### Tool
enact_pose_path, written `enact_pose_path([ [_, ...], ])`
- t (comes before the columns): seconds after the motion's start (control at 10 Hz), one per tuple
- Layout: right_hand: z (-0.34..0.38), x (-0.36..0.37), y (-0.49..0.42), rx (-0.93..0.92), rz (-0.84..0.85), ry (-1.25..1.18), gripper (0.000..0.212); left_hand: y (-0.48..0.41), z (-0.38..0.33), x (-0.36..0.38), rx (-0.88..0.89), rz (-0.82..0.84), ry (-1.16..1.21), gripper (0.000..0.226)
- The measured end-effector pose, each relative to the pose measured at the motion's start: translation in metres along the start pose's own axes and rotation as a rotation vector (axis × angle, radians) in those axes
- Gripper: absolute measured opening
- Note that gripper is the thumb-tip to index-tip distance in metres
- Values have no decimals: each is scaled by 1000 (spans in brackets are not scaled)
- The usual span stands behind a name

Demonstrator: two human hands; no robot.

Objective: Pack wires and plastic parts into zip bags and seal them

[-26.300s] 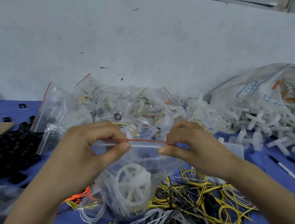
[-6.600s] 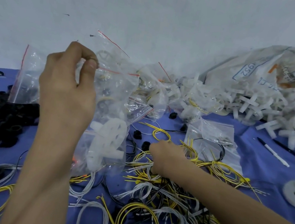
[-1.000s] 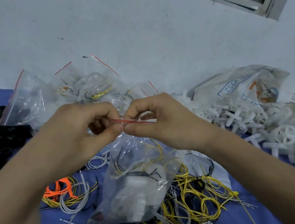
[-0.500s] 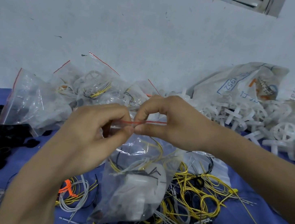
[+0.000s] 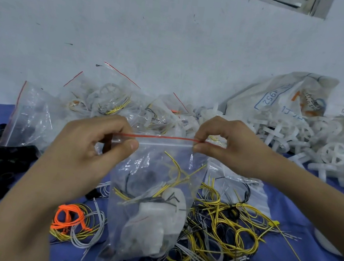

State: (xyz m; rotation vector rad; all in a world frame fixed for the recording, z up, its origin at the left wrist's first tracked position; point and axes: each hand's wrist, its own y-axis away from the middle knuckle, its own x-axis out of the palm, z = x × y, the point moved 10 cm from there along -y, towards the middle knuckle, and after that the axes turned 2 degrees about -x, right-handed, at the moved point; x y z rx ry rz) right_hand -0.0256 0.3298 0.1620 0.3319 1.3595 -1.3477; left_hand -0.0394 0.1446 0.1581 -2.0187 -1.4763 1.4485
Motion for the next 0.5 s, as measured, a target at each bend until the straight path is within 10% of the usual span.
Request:
enact_pose_path([
  [0.2, -21, -6, -5, 2, 4, 90, 5, -1, 18, -5, -34, -58, 27, 20],
  [0.5, -33, -26, -55, -39, -222, 198, 10, 6, 49, -28, -154, -651, 82, 12],
])
